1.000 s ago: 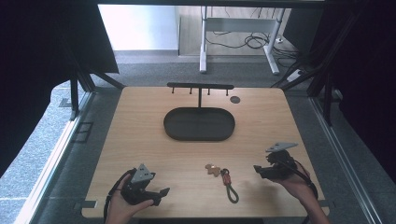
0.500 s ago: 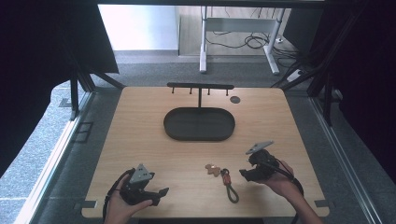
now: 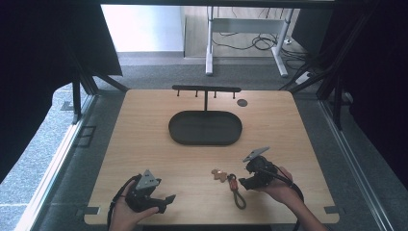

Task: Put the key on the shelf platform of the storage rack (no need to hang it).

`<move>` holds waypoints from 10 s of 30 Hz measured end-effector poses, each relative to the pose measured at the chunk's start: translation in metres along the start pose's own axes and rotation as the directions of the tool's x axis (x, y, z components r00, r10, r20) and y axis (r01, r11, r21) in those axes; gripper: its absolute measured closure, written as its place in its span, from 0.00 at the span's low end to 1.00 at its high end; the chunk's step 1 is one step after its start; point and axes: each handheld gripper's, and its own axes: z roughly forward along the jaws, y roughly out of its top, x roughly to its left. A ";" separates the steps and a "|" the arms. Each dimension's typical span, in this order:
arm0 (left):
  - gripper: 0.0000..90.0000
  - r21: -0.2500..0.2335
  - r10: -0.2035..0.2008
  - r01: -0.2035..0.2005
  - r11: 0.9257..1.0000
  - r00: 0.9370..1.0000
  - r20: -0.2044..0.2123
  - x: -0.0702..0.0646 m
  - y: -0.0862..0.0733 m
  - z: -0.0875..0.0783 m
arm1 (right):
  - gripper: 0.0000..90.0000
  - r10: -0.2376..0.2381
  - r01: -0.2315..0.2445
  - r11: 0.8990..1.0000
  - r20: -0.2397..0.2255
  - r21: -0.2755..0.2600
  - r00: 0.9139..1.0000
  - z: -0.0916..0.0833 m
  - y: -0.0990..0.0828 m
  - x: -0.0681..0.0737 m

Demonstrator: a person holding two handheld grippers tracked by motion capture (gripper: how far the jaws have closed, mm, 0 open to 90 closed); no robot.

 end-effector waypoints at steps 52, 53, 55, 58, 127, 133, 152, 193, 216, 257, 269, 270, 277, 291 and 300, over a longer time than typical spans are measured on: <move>0.26 0.010 0.002 -0.002 1.000 1.000 0.000 -0.001 0.000 0.003 | 0.62 0.003 0.001 0.994 -0.040 0.114 0.999 0.045 0.014 0.011; 0.26 0.010 0.003 -0.003 1.000 1.000 0.000 -0.001 0.000 0.003 | 0.63 0.006 -0.001 0.994 -0.039 0.113 0.999 0.045 0.015 0.011; 0.26 0.009 0.003 -0.003 1.000 1.000 0.000 -0.001 0.000 0.002 | 0.66 0.014 -0.010 0.993 -0.038 0.119 0.999 0.045 0.016 0.009; 0.26 0.010 0.003 -0.003 1.000 1.000 -0.001 -0.001 0.000 0.003 | 0.69 0.019 -0.014 0.992 -0.037 0.124 0.999 0.044 0.016 0.009; 0.26 0.020 0.002 -0.002 1.000 1.000 0.005 0.000 -0.001 0.006 | 0.75 -0.106 0.109 0.993 -0.051 0.039 0.993 -0.031 0.069 0.007; 0.26 0.019 0.003 -0.003 1.000 1.000 0.004 0.001 -0.001 0.005 | 0.75 -0.106 0.108 0.994 -0.052 0.031 0.993 -0.036 0.078 0.006; 0.26 0.018 0.002 -0.002 1.000 1.000 0.005 0.001 -0.001 0.005 | 0.75 -0.102 0.103 0.995 -0.046 0.013 0.994 -0.043 0.099 -0.001; 0.26 0.025 0.007 -0.007 1.000 1.000 0.012 0.000 -0.001 0.009 | 0.75 -0.059 0.058 0.998 -0.049 -0.012 0.997 -0.033 0.124 -0.031; 0.26 0.030 0.010 -0.010 0.999 1.000 0.012 0.000 -0.001 0.009 | 0.75 -0.019 0.019 1.000 -0.037 0.004 0.999 -0.010 0.144 -0.058; 0.26 0.019 0.000 0.000 1.000 1.000 0.007 0.006 -0.003 0.005 | 0.75 0.039 -0.040 0.999 -0.024 0.000 0.999 0.020 0.184 -0.080; 0.26 0.012 -0.007 0.007 1.000 1.000 0.003 0.007 -0.003 0.003 | 0.75 0.051 -0.051 0.999 -0.019 -0.016 0.999 0.036 0.196 -0.084; 0.26 0.012 -0.007 0.007 1.000 1.000 0.003 0.007 -0.003 0.003 | 0.75 0.050 -0.050 0.999 -0.018 -0.017 0.999 0.038 0.195 -0.084; 0.26 0.016 -0.006 0.006 1.000 1.000 0.003 0.007 -0.003 0.004 | 0.74 0.036 -0.036 0.999 -0.007 -0.020 0.999 0.047 0.193 -0.081; 0.26 0.017 -0.006 0.006 1.000 1.000 0.001 0.006 -0.003 0.004 | 0.70 0.029 -0.029 0.999 -0.008 -0.021 1.000 0.062 0.182 -0.083; 0.26 0.020 0.000 0.000 1.000 1.000 0.004 0.006 -0.003 0.005 | 0.65 0.030 -0.030 0.999 -0.010 -0.027 1.000 0.059 0.178 -0.082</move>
